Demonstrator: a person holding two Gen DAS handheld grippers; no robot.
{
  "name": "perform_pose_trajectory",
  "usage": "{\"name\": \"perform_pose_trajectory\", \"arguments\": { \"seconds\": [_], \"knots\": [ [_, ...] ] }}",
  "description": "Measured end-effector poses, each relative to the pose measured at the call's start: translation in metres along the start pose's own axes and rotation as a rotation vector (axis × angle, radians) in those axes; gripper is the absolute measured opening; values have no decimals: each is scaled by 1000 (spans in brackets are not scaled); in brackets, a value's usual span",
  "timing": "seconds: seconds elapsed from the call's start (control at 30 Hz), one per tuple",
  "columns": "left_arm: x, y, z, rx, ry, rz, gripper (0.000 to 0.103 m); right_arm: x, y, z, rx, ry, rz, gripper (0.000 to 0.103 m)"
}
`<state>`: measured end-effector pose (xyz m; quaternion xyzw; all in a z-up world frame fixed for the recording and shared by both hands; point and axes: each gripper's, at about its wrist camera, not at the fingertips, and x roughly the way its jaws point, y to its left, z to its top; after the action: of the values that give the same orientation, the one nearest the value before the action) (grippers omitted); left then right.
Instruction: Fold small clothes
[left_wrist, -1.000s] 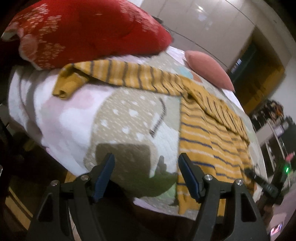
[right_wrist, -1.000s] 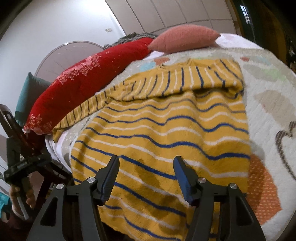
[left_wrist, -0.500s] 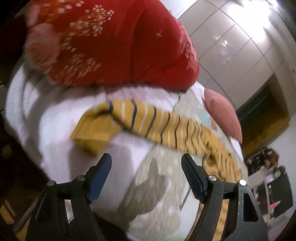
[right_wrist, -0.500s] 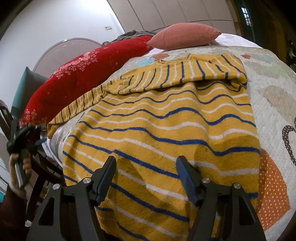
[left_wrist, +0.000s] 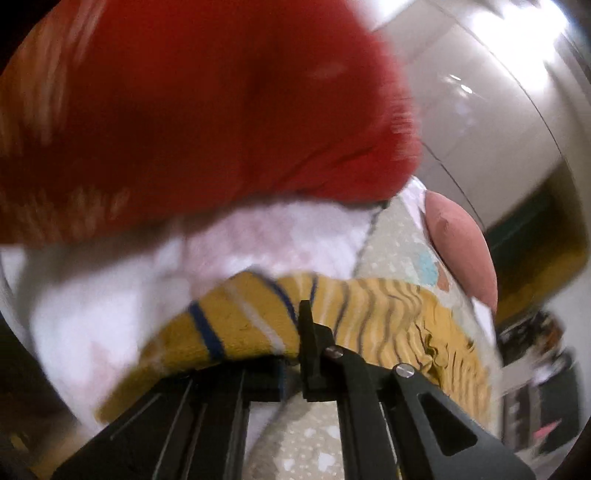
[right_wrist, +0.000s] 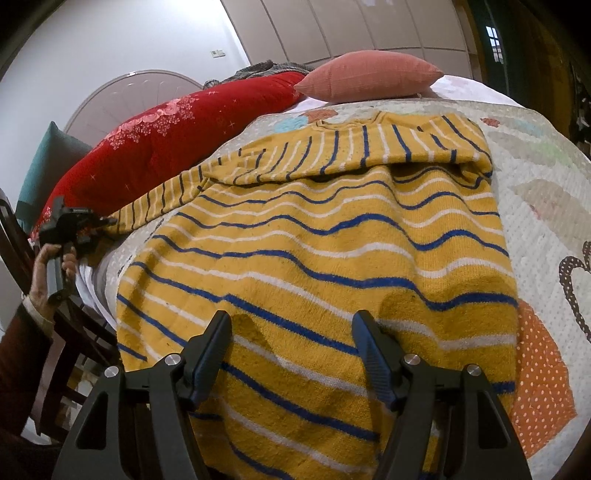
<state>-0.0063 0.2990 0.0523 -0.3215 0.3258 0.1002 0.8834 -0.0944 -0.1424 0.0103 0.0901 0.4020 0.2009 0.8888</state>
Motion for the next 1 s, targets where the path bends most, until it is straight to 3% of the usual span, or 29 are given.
{"name": "perform_pose_trajectory", "arguments": {
  "seconds": [0.13,0.3,0.4,0.47,0.57,0.63,0.7,0.83,1.0],
  "knots": [
    [-23,-70,0,173,-66,-36,4,-2,0,-3,4,-22,-1,72],
    [-16,-193,-16,353,-29,-224,4,-22,0,-6,43,-58,56,73],
    [-1,-277,-58,499,62,-356,4,-43,0,-11,37,-100,60,73],
    [14,-329,-101,590,193,-459,5,-56,-4,-14,35,-123,40,73],
    [31,-366,-151,649,339,-524,14,-70,-22,-19,86,-139,25,73],
    [36,-374,-178,674,393,-540,42,-76,-38,-23,136,-143,18,73],
    [29,-365,-185,666,382,-539,55,-83,-55,-27,187,-154,11,73],
    [18,-333,-166,616,347,-516,73,-88,-74,-30,241,-160,5,73],
    [-8,-264,-134,542,251,-396,78,-80,-69,-14,198,-146,8,73]
  ]
}}
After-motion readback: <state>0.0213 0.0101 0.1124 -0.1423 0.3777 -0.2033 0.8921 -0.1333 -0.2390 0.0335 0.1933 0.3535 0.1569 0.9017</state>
